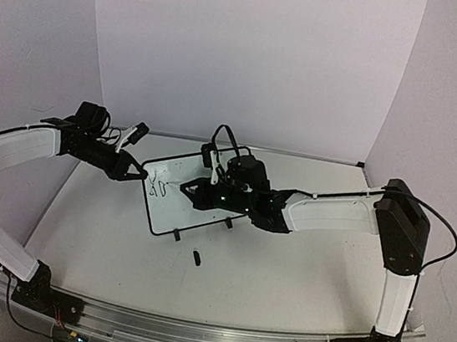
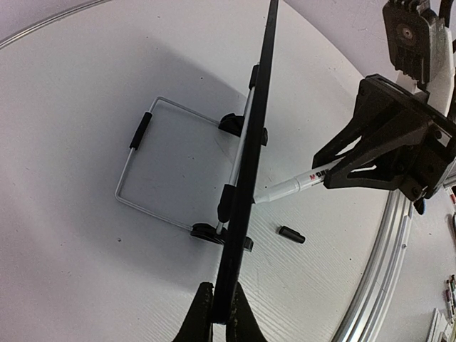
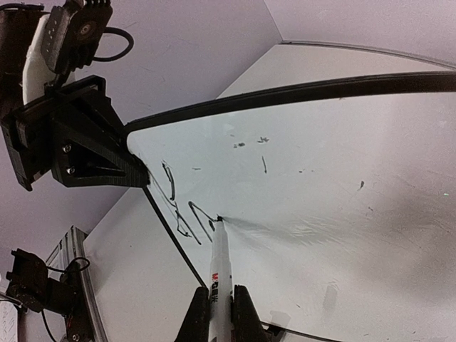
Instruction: Write a sentence on the whiteboard
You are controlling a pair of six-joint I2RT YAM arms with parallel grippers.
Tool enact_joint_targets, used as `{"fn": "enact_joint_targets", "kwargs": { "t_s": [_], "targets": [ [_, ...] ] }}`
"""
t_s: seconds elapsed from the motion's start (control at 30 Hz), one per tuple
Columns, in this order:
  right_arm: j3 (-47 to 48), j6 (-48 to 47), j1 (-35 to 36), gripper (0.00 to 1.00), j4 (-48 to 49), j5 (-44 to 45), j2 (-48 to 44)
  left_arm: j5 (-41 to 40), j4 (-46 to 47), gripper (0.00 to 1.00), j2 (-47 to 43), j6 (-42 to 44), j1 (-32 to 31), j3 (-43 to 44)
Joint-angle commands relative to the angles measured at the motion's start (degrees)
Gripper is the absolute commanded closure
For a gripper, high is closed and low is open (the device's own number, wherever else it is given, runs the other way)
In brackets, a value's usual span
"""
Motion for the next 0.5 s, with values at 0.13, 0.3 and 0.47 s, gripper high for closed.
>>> {"fn": "enact_joint_targets", "kwargs": {
  "t_s": [0.13, 0.3, 0.47],
  "targets": [
    [-0.7, 0.1, -0.4, 1.0, -0.5, 1.1, -0.2, -5.9, -0.5, 1.0, 0.3, 1.1, 0.5, 1.5],
    [-1.5, 0.0, -0.3, 1.0, -0.9, 1.5, -0.9, -5.9, -0.5, 1.0, 0.4, 1.1, 0.5, 1.5],
    [-1.8, -0.2, -0.4, 1.0, -1.3, 1.8, -1.2, -5.9, -0.5, 1.0, 0.4, 1.1, 0.5, 1.5]
  ]
}}
